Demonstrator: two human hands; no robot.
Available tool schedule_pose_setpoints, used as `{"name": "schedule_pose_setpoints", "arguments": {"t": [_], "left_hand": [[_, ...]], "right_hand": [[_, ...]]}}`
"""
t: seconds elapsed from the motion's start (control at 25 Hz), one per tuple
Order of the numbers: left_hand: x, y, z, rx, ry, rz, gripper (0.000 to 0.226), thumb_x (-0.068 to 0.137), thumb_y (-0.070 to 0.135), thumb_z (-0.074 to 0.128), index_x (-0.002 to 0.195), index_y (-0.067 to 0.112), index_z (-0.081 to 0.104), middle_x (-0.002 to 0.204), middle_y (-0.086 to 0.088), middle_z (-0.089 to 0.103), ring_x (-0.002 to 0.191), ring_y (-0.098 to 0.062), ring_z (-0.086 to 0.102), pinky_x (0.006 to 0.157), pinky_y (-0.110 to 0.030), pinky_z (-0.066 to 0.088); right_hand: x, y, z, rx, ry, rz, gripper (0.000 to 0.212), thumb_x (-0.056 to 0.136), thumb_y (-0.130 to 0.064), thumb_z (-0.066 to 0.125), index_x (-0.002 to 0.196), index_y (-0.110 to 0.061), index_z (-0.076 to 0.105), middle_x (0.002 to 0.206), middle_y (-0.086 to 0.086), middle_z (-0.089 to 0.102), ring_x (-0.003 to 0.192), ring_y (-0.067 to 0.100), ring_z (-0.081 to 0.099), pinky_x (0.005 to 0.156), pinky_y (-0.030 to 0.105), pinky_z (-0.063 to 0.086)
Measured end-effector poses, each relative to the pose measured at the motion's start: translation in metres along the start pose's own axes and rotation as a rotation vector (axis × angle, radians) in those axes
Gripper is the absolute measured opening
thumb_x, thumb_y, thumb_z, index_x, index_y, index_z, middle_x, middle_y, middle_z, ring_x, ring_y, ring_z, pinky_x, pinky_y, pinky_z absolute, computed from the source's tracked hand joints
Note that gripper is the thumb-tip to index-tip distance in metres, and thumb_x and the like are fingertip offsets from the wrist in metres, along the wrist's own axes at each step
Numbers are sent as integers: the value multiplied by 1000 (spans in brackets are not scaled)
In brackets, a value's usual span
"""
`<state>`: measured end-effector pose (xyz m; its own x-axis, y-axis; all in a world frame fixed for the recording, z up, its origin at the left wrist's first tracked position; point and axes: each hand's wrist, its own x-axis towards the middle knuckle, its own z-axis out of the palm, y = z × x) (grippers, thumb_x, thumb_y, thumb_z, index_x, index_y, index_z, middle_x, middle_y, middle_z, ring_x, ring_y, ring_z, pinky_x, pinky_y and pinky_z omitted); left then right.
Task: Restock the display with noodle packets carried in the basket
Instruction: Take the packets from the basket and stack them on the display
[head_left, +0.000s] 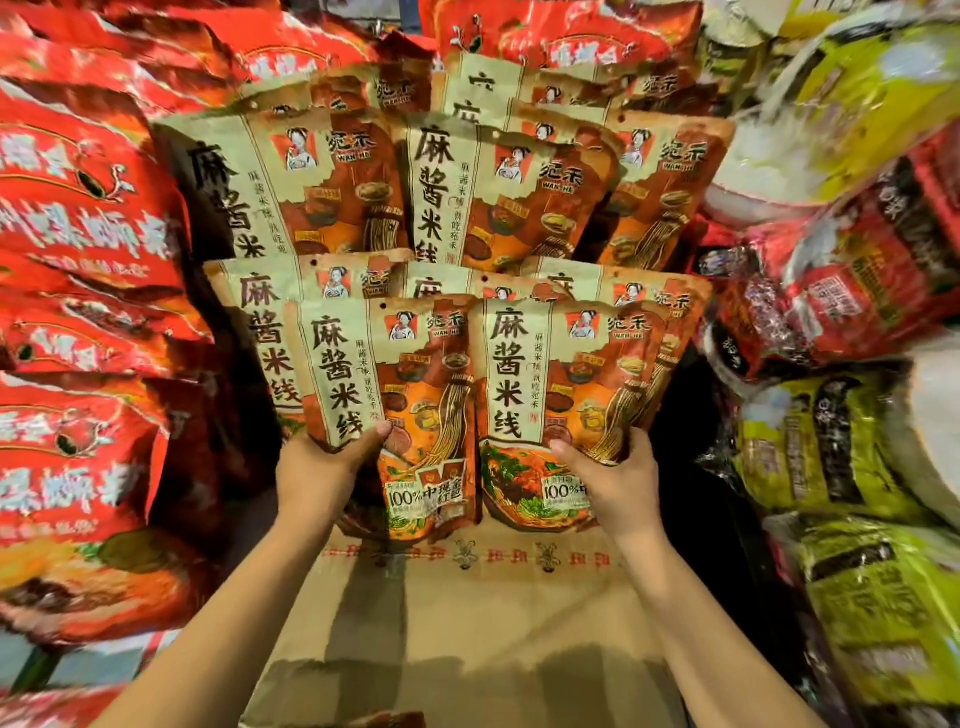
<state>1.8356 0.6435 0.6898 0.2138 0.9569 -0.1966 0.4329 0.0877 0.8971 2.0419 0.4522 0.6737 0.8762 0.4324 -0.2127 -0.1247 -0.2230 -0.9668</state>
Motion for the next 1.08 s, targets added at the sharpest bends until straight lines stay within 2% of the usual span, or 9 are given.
{"name": "schedule_pose_setpoints", "arguments": {"t": [0.08, 0.2, 0.36, 0.52, 0.6, 0.8, 0.88, 0.96, 1.08], "left_hand": [[-9, -4, -3, -26, -35, -11, 77, 52, 51, 92, 116, 21, 62, 115, 2, 71, 107, -20, 66, 95, -44, 53], [-20, -10, -7, 100, -171, 41, 107, 48, 38, 98, 136, 20, 39, 131, 3, 59, 120, -19, 56, 104, -41, 45], [-21, -6, -3, 237, -194, 90, 98, 54, 25, 96, 134, 13, 41, 132, -3, 60, 123, -25, 55, 100, -38, 44], [-24, -12, 2, 287, -104, 173, 92, 58, 31, 95, 132, 15, 42, 125, -6, 63, 115, -30, 59, 89, -38, 49], [-24, -15, 2, 283, -85, 195, 90, 59, 32, 94, 132, 17, 42, 127, -4, 62, 117, -29, 58, 92, -40, 49], [-20, -15, -3, 336, -89, 188, 98, 54, 41, 95, 129, 19, 36, 130, -6, 61, 119, -31, 58, 95, -46, 51], [-26, -17, -8, 321, -44, 221, 106, 50, 47, 94, 134, 19, 35, 133, -4, 59, 122, -30, 56, 98, -48, 50], [-32, -19, -13, 318, 12, 266, 114, 49, 56, 92, 140, 19, 34, 134, -5, 57, 125, -29, 53, 101, -50, 48], [-43, -17, -20, 459, 78, 330, 118, 57, 63, 85, 147, 11, 29, 134, -17, 52, 124, -37, 48, 102, -52, 45]], "right_hand": [[-1, 3, -5, 6, -50, 26, 91, 41, -45, 96, 120, -32, 53, 113, -2, 69, 106, 22, 67, 91, 51, 55], [-2, 8, -11, -45, -115, 27, 84, 42, -40, 94, 117, -32, 57, 118, 3, 68, 106, 22, 67, 91, 50, 55], [-3, 8, -14, -26, -134, 18, 60, 66, -14, 90, 117, -24, 61, 114, 2, 70, 104, 19, 67, 91, 46, 56], [-7, 11, -15, -9, -141, -39, 48, 72, -5, 83, 112, -21, 61, 109, -2, 70, 98, 7, 67, 75, 20, 58], [-8, 10, -16, -22, -131, -60, 50, 72, -8, 84, 116, -18, 61, 111, -1, 70, 100, 8, 66, 73, 15, 56], [-5, 9, -13, -88, -56, 28, 64, 67, -15, 89, 117, -18, 49, 106, -6, 65, 101, 16, 63, 85, 35, 53], [-12, 10, -15, -151, 5, 53, 90, 50, -39, 96, 122, -20, 44, 112, -1, 63, 108, 23, 62, 92, 47, 53], [-19, 18, -20, -258, 55, 46, 119, 35, -67, 90, 132, -22, 38, 125, 2, 60, 118, 26, 57, 99, 52, 48], [-41, 16, -28, -411, 107, 51, 104, 60, -54, 87, 140, -12, 35, 135, 8, 56, 126, 32, 50, 106, 50, 41]]}}
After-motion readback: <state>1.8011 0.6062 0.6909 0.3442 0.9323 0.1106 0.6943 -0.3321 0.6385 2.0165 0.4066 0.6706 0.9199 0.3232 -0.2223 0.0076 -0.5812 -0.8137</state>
